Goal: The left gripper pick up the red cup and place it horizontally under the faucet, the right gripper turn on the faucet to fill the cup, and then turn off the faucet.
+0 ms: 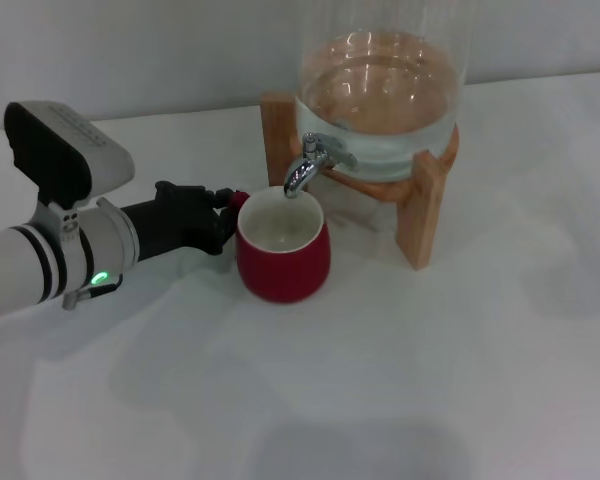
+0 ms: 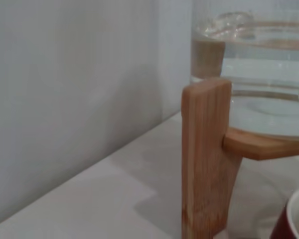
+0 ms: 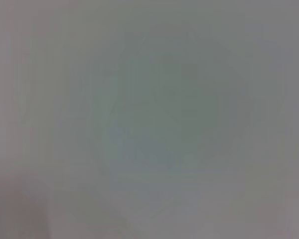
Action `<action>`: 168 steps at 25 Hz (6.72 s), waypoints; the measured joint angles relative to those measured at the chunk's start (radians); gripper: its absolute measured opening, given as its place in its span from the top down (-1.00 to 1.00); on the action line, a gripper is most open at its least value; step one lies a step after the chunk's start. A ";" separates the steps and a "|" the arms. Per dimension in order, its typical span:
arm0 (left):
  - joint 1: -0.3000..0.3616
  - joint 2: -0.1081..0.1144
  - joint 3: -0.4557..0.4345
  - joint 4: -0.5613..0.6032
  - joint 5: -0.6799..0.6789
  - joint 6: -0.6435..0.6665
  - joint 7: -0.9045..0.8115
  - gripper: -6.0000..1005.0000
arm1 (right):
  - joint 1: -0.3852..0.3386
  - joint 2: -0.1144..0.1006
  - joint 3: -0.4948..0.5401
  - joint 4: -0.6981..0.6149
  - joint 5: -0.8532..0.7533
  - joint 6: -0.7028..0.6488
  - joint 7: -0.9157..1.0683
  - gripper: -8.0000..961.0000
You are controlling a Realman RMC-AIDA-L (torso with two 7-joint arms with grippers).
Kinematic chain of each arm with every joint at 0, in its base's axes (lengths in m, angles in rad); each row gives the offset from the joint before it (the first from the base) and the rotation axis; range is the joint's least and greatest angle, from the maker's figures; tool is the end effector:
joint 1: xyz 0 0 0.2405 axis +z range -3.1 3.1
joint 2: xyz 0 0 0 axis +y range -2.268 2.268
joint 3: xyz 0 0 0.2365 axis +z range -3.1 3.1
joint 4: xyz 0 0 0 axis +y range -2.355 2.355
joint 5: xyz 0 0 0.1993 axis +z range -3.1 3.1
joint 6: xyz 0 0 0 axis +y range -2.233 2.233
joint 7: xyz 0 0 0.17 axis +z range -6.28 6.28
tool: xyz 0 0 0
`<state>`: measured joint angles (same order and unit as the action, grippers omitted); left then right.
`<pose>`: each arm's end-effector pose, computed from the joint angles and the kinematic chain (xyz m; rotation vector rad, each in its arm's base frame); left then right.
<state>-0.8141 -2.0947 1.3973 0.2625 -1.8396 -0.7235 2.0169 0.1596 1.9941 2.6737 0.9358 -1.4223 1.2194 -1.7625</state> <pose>-0.1986 0.4006 -0.1073 -2.5351 -0.4967 -0.3307 0.3465 0.2997 0.2037 -1.6303 0.6446 0.7284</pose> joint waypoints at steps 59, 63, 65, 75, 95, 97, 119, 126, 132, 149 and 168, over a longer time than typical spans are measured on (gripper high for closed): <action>0.514 0.018 -0.005 0.549 -0.201 0.009 -0.206 -0.58 | -0.075 -0.006 0.000 0.016 0.012 0.041 0.033 -0.51; 0.520 0.017 -0.041 0.549 -0.207 0.003 -0.233 -0.74 | -0.094 -0.007 0.000 0.049 0.001 0.112 0.065 -0.51; 0.525 0.015 -0.070 0.550 -0.210 -0.014 -0.239 -0.78 | -0.104 -0.006 0.000 0.083 -0.015 0.159 0.087 -0.51; 0.532 0.015 -0.118 0.566 -0.266 -0.045 -0.232 -0.77 | -0.108 0.012 -0.055 0.257 -0.152 0.340 0.291 -0.51; 0.548 0.014 -0.204 0.584 -0.284 -0.150 -0.239 -0.77 | -0.099 0.014 -0.684 0.812 -0.465 0.149 0.718 -0.50; 0.549 0.015 -0.205 0.584 -0.285 -0.148 -0.239 -0.77 | -0.103 0.014 -0.729 0.861 -0.472 0.140 0.741 -0.50; 0.552 0.018 -0.238 0.597 -0.276 -0.150 -0.231 -0.77 | -0.097 0.014 -1.086 0.848 -0.577 -0.182 0.814 -0.51; 0.552 0.018 -0.232 0.598 -0.274 -0.155 -0.235 -0.77 | -0.094 0.014 -1.099 0.802 -0.577 -0.245 0.814 -0.51; 0.571 0.017 -0.230 0.619 -0.274 -0.157 -0.237 -0.77 | -0.083 0.014 -1.101 0.788 -0.576 -0.261 0.812 -0.51; 0.579 0.018 -0.228 0.624 -0.274 -0.157 -0.238 -0.77 | -0.041 0.014 -1.140 0.766 -0.574 -0.289 0.815 -0.51; 0.588 0.016 -0.224 0.627 -0.275 -0.159 -0.238 -0.77 | -0.026 0.012 -1.158 0.766 -0.567 -0.229 0.805 -0.51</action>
<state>-0.2264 -2.0787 1.1729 0.8897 -2.1145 -0.8821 1.7793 0.1340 2.0063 1.5158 1.7020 -1.9895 0.9900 -0.9578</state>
